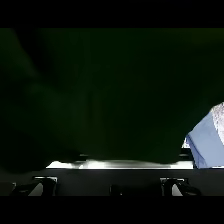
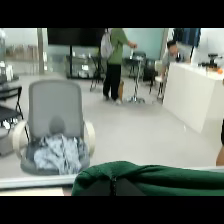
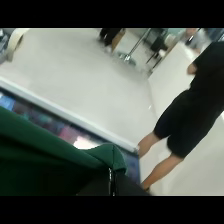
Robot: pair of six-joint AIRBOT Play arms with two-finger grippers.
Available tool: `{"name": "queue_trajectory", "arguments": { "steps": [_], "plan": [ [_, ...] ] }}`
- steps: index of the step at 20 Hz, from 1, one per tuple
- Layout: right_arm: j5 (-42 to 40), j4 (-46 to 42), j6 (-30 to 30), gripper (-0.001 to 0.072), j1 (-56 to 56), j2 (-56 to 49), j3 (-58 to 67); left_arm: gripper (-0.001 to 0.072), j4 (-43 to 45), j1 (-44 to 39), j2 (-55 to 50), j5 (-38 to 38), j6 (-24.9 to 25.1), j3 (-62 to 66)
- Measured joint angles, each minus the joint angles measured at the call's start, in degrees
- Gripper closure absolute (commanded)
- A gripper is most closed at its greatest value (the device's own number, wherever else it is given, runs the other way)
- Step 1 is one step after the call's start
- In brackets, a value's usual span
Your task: Fold the shirts.
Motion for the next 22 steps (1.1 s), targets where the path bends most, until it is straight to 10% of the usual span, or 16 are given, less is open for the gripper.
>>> {"name": "queue_trajectory", "arguments": {
  "steps": [9, 22],
  "plan": [
    [15.2, -0.2, 1.0, 0.0664, 0.3, -36.9, -5.7, 0.0681, 0.1, -0.4, -25.6, -3.8, 5.2, -22.6],
    [-28.7, 2.2, 10.7, 0.0662, 6.1, -62.6, -6.8, 0.0681, -0.5, -3.0, -53.8, 24.7, 6.1, -27.3]
  ]
}}
